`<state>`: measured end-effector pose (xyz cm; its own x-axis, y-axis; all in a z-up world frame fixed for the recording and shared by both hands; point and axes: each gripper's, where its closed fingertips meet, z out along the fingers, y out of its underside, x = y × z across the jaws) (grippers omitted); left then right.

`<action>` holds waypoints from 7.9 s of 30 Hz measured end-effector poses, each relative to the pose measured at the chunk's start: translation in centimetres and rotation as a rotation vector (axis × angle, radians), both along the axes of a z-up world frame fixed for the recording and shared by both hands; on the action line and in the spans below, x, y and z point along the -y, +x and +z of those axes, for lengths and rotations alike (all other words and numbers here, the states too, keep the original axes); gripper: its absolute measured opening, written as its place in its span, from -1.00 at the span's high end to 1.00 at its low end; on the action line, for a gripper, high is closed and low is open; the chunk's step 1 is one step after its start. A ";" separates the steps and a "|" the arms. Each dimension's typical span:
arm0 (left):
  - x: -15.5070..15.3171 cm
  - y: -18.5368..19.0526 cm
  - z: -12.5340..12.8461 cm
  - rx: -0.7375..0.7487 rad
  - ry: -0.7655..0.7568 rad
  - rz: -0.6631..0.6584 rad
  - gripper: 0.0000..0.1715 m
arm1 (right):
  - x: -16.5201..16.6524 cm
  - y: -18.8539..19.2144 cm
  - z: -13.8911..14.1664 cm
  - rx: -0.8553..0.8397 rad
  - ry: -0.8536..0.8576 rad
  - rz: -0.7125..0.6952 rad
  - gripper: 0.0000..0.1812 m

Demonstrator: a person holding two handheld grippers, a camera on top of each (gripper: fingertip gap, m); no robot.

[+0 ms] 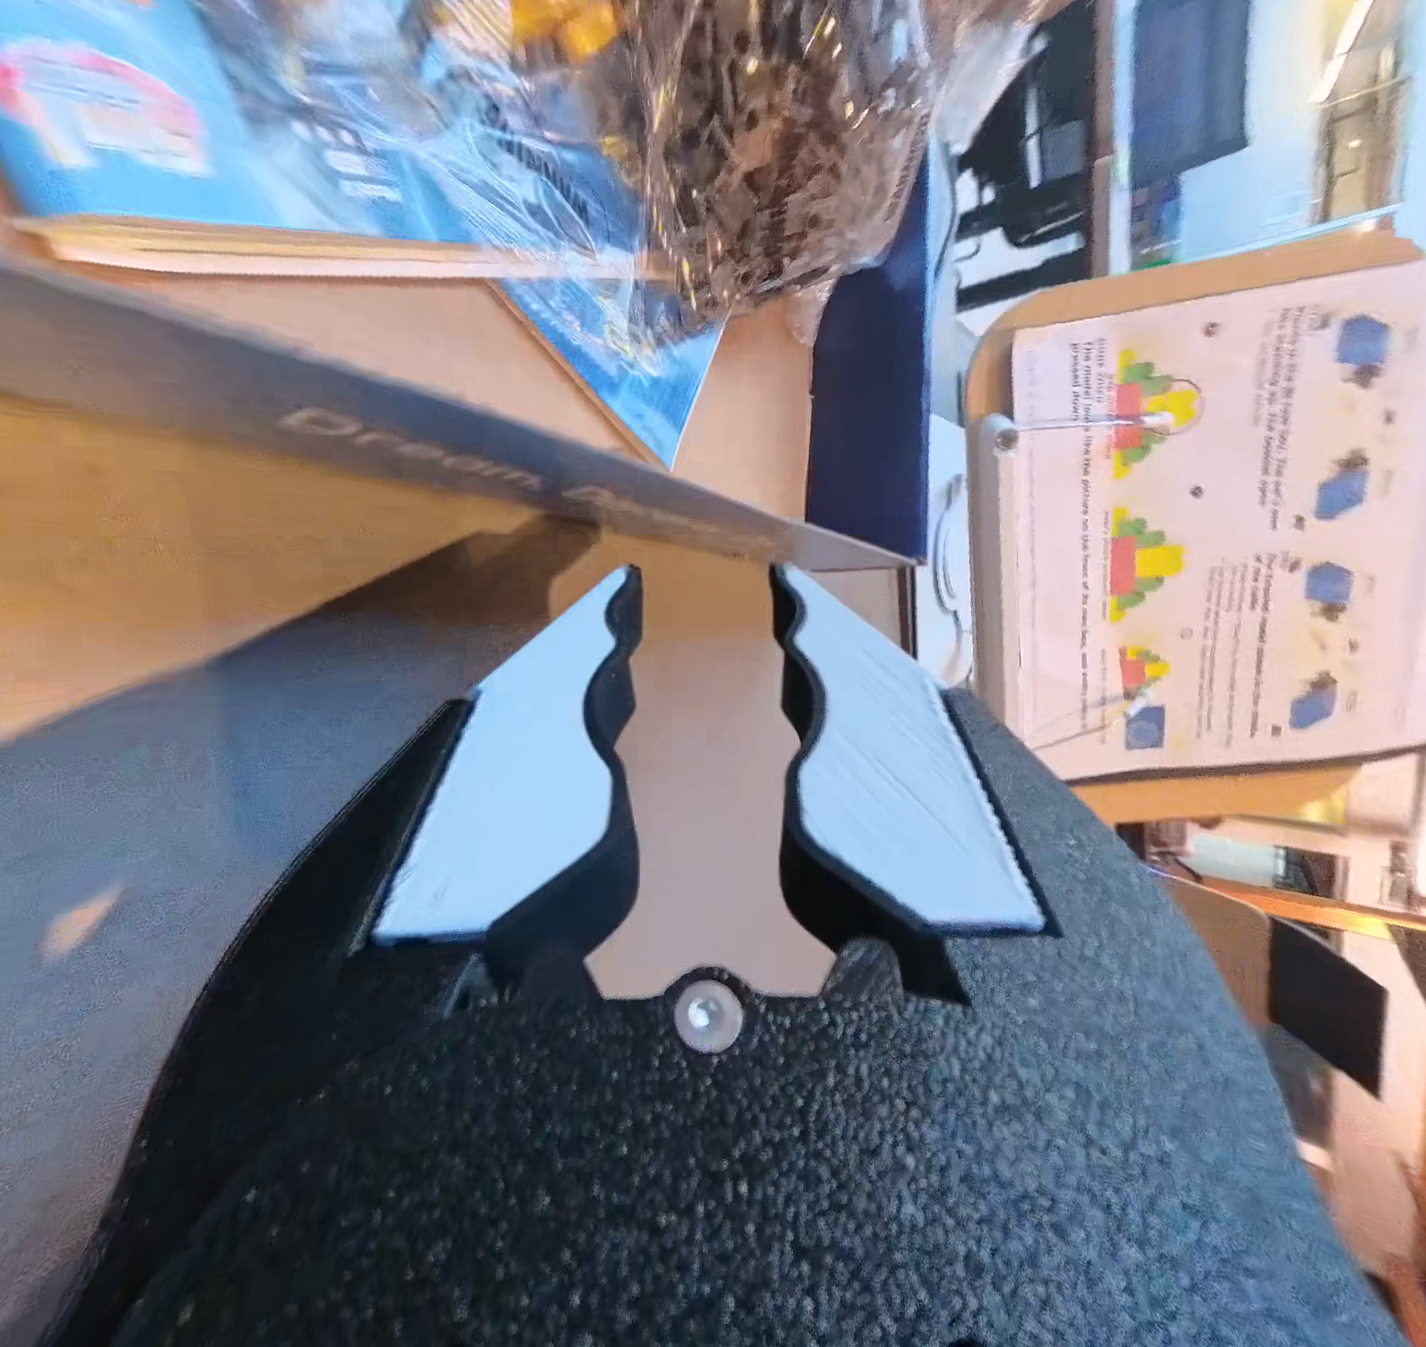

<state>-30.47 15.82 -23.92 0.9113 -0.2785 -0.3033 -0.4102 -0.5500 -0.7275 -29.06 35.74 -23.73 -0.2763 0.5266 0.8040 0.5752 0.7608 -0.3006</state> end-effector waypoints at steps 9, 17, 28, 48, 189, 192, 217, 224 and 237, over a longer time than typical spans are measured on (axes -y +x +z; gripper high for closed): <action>3.1 8.9 2.3 0.295 0.250 -0.091 0.29 | 0.2 11.9 -1.0 -0.231 -0.390 -0.210 0.68; 1.9 11.2 -1.7 0.258 0.229 -0.058 0.38 | -2.6 15.0 -2.5 -0.281 -0.297 -0.385 0.81; 6.6 5.0 1.5 0.209 0.290 0.140 0.35 | -2.8 14.7 -2.0 -0.314 -0.229 -0.397 1.00; 24.9 -21.9 3.0 0.032 0.214 0.908 1.00 | -0.7 12.4 1.7 -0.508 -0.402 -0.352 0.99; 46.8 -57.6 23.0 0.306 0.404 0.948 1.00 | 68.3 -66.7 34.3 1.119 -0.381 0.858 0.79; 47.6 -57.8 22.3 0.301 0.378 0.962 1.00 | 65.1 -68.0 40.8 0.790 -0.578 0.809 0.64; 46.4 -61.7 28.8 0.725 0.461 0.673 0.70 | 62.4 -66.3 35.4 0.488 -1.028 0.721 0.13; 46.8 -60.5 28.9 0.721 0.531 0.584 0.90 | 59.8 -66.2 36.9 0.389 -1.281 0.744 0.16; 49.2 -59.0 26.9 0.726 0.510 0.584 0.94 | 57.4 -75.4 30.0 0.630 -1.594 0.685 -0.04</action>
<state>-89.46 -33.37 3.02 0.8723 0.2676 0.4093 0.4439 -0.0821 -0.8923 -104.42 -21.62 6.28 -0.7695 0.2715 -0.5781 0.6240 0.1263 -0.7712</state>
